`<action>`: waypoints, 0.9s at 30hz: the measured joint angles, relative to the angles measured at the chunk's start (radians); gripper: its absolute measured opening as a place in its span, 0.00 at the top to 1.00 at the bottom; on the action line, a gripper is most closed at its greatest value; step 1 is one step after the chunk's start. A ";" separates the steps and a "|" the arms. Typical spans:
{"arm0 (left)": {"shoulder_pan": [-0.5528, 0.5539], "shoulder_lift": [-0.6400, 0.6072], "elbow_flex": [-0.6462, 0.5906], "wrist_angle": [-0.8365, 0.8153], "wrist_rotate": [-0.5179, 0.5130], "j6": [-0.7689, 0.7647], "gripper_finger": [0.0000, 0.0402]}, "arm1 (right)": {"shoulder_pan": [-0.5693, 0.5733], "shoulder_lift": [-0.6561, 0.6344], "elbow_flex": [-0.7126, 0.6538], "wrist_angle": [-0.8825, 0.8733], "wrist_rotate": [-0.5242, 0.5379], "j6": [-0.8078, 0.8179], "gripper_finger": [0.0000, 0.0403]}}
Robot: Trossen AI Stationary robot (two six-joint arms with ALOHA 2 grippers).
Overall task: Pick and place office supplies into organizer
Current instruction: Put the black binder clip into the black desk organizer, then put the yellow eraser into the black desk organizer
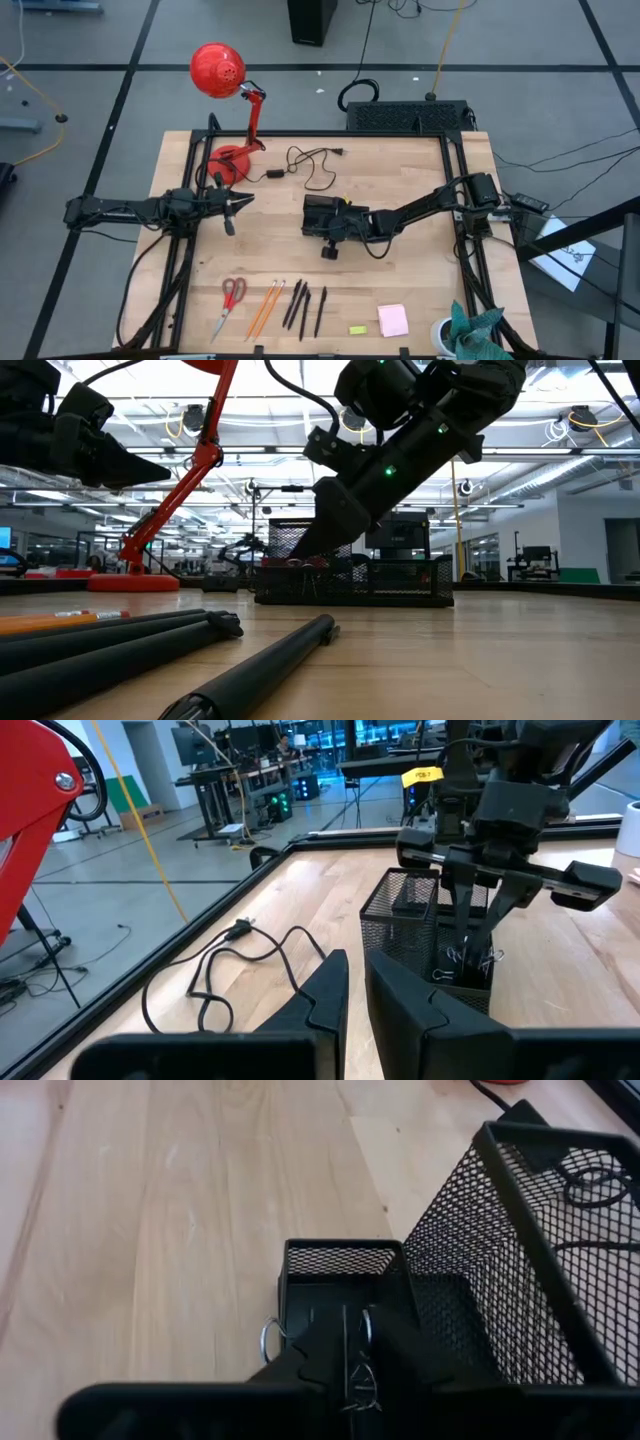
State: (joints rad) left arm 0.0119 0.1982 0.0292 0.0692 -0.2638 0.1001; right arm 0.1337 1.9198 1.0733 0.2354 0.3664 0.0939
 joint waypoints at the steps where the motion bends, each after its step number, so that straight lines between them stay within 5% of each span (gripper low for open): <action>1: 0.000 0.000 0.000 0.000 0.000 0.000 0.88 | 0.000 0.000 0.000 0.001 0.000 0.006 0.83; 9: 0.000 0.000 0.000 0.000 0.000 0.000 0.88 | -0.005 0.000 0.000 0.014 0.001 0.016 0.69; 22: 0.000 0.000 0.000 0.000 0.000 0.000 0.88 | 0.004 -0.055 0.000 0.047 -0.002 -0.035 0.67; 27: 0.000 0.000 0.000 -0.026 0.000 0.000 0.88 | 0.061 -0.187 0.000 -0.029 -0.153 0.005 0.67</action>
State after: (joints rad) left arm 0.0120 0.1978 0.0292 0.0435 -0.2638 0.1001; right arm 0.1951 1.7323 1.0735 0.2068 0.2134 0.0988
